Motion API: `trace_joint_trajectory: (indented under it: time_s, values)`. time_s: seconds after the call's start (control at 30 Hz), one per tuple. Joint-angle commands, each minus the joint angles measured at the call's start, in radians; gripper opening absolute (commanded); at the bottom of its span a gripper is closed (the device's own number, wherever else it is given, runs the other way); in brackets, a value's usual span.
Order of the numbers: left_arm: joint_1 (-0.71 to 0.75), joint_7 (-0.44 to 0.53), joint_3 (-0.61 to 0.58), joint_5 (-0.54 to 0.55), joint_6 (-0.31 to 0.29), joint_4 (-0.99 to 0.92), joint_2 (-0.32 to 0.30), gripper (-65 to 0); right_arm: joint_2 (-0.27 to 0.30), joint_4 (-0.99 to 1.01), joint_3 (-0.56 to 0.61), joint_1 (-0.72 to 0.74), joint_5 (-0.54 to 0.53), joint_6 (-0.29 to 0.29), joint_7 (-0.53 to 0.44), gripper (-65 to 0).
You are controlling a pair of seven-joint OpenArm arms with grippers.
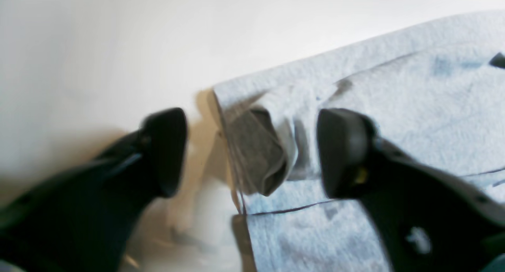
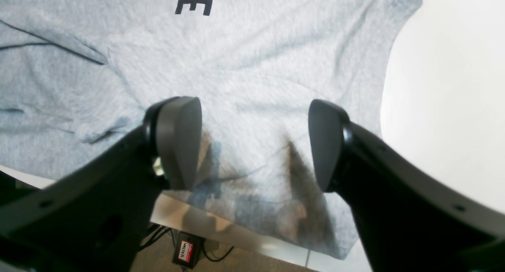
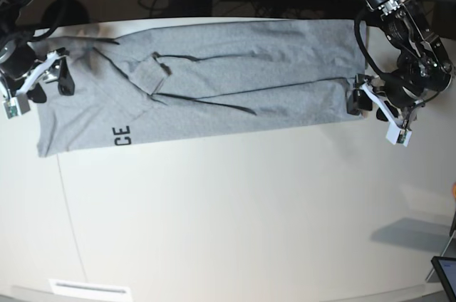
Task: Fold the T-shirt properly
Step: 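Release the fabric and raise both grippers to the strip's ends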
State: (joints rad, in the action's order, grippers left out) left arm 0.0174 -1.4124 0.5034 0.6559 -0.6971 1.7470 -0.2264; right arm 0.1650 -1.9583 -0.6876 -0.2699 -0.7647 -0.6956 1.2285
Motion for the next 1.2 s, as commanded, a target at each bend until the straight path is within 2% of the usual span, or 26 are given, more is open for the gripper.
trace_joint_trajectory:
  time_s: [0.0, 0.07, 0.23, 0.5, 0.63, 0.7, 0.77, 0.8, 0.87, 0.93, 1.17]
  values:
    - [-0.015, 0.016, 0.002, 0.012, -0.001, 0.012, -0.014, -28.2, 0.014, -0.014, -0.005, 0.004, -0.02, -0.003, -0.022, -24.4]
    - [-0.015, 0.016, 0.002, 0.012, -0.001, 0.011, -0.014, -39.0, 0.014, -0.014, -0.005, 0.004, -0.02, -0.003, -0.022, -24.4]
    - [-0.014, 0.016, 0.002, 0.012, -0.001, 0.009, -0.014, -56.4, 0.014, -0.014, -0.005, 0.004, -0.02, -0.003, -0.022, -24.4]
    - [-0.015, 0.016, 0.002, 0.012, -0.001, 0.017, -0.014, -62.6, 0.014, -0.014, -0.005, 0.004, -0.02, -0.003, -0.022, -24.4]
    - [-0.017, 0.016, 0.013, 0.012, -0.001, 0.018, -0.014, -58.8, 0.014, -0.014, -0.004, 0.004, -0.02, -0.003, -0.02, -24.4]
    - [-0.017, 0.016, 0.014, 0.012, -0.001, 0.017, -0.017, -51.6, 0.014, -0.014, -0.004, 0.004, -0.02, -0.003, -0.02, -24.4]
    - [-0.018, 0.016, 0.016, 0.014, -0.001, 0.018, -0.017, -41.3, 0.014, -0.014, -0.004, 0.004, -0.02, -0.003, -0.019, -24.4]
    - [-0.018, 0.016, 0.016, 0.032, -0.001, 0.018, -0.018, -36.3, 0.014, -0.014, -0.004, 0.004, -0.02, -0.003, -0.019, -24.4]
    - [-0.018, 0.016, 0.024, 0.097, -0.001, 0.017, -0.023, -30.7, 0.014, -0.014, -0.004, 0.004, -0.02, -0.003, -0.017, -24.4]
    - [-0.02, 0.016, 0.056, 0.16, -0.001, 0.004, -0.024, -28.2, 0.014, -0.014, -0.004, 0.004, -0.02, -0.003, -0.016, -24.4]
    - [-0.061, 0.016, 0.064, 0.173, -0.001, -0.143, -0.043, -27.9, 0.014, -0.014, -0.004, 0.004, -0.02, -0.003, -0.013, -24.4]
